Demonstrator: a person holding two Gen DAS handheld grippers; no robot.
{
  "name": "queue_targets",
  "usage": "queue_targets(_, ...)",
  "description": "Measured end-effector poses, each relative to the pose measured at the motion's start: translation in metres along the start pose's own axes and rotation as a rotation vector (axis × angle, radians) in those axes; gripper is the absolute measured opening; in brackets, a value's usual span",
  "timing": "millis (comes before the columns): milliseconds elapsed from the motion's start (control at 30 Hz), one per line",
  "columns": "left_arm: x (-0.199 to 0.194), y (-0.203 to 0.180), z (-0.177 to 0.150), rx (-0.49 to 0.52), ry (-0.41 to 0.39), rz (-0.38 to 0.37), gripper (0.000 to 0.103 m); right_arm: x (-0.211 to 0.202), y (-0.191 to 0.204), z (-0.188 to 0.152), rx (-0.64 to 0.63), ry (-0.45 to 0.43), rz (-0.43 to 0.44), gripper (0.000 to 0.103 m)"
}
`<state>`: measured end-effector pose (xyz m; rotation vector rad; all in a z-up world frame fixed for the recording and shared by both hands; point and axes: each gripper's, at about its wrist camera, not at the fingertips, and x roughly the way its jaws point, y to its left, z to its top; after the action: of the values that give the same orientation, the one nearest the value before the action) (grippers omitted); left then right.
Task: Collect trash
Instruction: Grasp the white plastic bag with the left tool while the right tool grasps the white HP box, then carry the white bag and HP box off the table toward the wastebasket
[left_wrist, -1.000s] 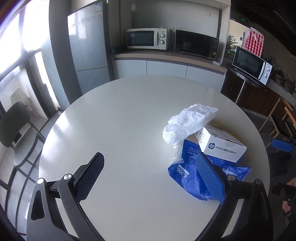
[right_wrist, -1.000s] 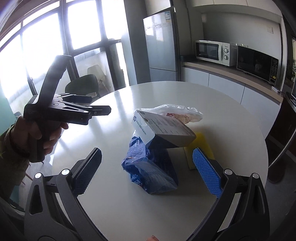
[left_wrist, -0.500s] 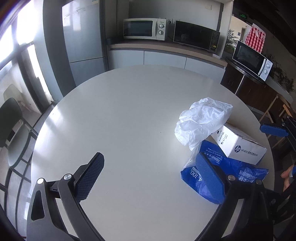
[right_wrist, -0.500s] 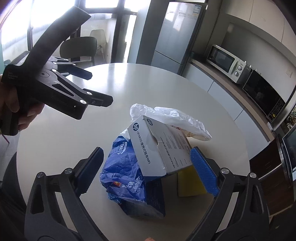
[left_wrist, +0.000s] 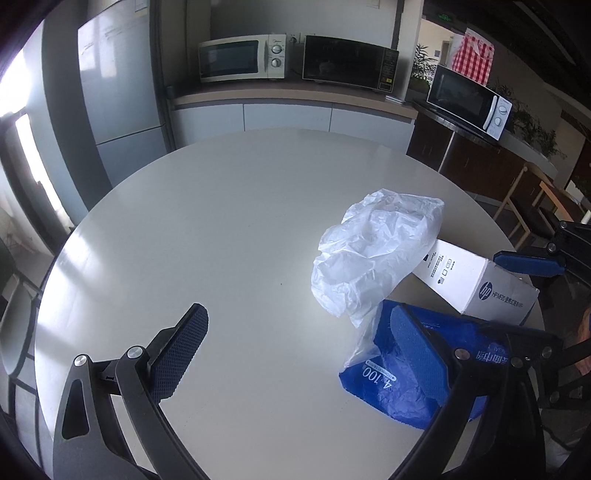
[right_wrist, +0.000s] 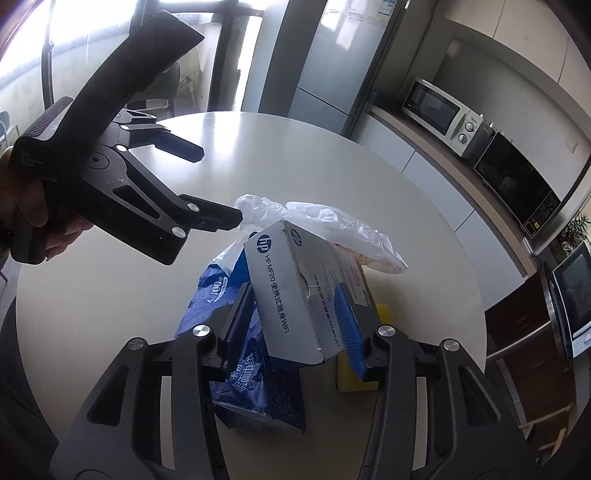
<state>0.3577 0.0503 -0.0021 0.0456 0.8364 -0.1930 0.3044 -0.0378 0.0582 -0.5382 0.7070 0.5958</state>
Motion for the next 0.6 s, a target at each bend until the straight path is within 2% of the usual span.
queue_targets(233, 0.021, -0.013, 0.015, 0.054, 0.006, -0.058, 0.097, -0.013, -0.01, 0.0, 0.035, -0.031, -0.017, 0.034)
queue_targets(267, 0.025, -0.015, 0.016, 0.057, 0.013, -0.068, 0.094, -0.015, -0.011, -0.001, 0.038, -0.038, -0.024, 0.033)
queue_targets(333, 0.03, -0.018, 0.018, 0.062, 0.019, -0.076, 0.083, -0.015, -0.017, 0.003, 0.046, -0.051, -0.034, 0.032)
queue_targets(400, 0.031, -0.02, 0.019, 0.054, 0.018, -0.087, 0.063, -0.018, -0.02, 0.003, 0.056, -0.073, -0.05, 0.031)
queue_targets(433, 0.031, -0.021, 0.019, 0.046, 0.018, -0.092, 0.058, -0.021, -0.021, 0.001, 0.063, -0.084, -0.057, 0.03)
queue_targets(467, 0.031, -0.02, 0.019, 0.036, 0.017, -0.086, 0.045, -0.023, -0.023, 0.0, 0.07, -0.094, -0.065, 0.029)
queue_targets(500, 0.03, -0.018, 0.019, 0.019, 0.007, -0.072, 0.027, -0.026, -0.025, 0.0, 0.077, -0.106, -0.074, 0.029)
queue_targets(567, 0.026, -0.012, 0.02, -0.019, -0.023, -0.041, 0.014, -0.03, -0.029, -0.002, 0.088, -0.128, -0.088, 0.028)
queue_targets(600, 0.023, -0.008, 0.02, -0.047, -0.034, -0.026, 0.01, -0.031, -0.033, -0.002, 0.096, -0.136, -0.096, 0.028)
